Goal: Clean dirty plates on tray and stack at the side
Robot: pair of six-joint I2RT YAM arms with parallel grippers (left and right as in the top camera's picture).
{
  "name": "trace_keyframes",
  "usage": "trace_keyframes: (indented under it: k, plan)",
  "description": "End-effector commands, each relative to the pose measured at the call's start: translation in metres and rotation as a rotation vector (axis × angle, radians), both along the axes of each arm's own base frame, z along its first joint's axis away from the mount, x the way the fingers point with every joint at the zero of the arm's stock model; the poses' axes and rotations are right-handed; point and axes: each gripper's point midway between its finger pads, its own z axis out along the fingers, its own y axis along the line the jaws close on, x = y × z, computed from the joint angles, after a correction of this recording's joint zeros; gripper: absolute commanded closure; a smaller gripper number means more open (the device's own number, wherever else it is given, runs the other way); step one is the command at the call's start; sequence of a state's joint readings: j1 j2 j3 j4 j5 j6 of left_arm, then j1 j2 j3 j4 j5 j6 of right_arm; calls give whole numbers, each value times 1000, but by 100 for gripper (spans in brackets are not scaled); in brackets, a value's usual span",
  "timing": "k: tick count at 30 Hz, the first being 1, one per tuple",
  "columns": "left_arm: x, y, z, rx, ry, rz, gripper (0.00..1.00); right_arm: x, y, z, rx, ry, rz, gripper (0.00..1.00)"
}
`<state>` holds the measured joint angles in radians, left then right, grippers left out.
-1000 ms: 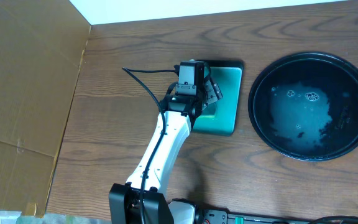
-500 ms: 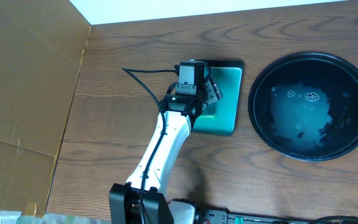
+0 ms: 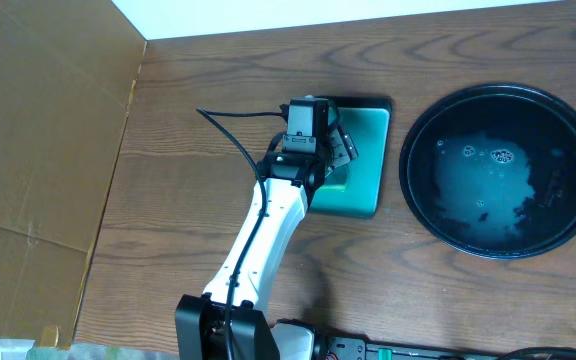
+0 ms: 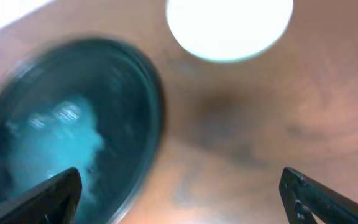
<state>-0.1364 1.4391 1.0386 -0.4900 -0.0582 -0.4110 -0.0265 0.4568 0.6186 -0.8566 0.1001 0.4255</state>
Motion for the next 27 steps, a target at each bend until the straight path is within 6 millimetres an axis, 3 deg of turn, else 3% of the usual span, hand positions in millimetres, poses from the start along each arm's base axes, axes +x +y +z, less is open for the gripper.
trace_keyframes:
  k: [1,5,10,19,27]
  plan:
    - [1,2,3,6,-7,2,20,9,17,9,-77,-125,172,1]
    - [1,2,3,6,-7,2,20,18,22,12,-106,-276,211,1]
    - [1,2,3,6,-7,2,20,27,24,-2,-116,-405,219,1]
    - [1,2,3,6,-7,2,20,37,26,-16,-134,-539,221,1]
    - [1,2,3,6,-7,2,20,43,30,-11,-194,-626,264,1]
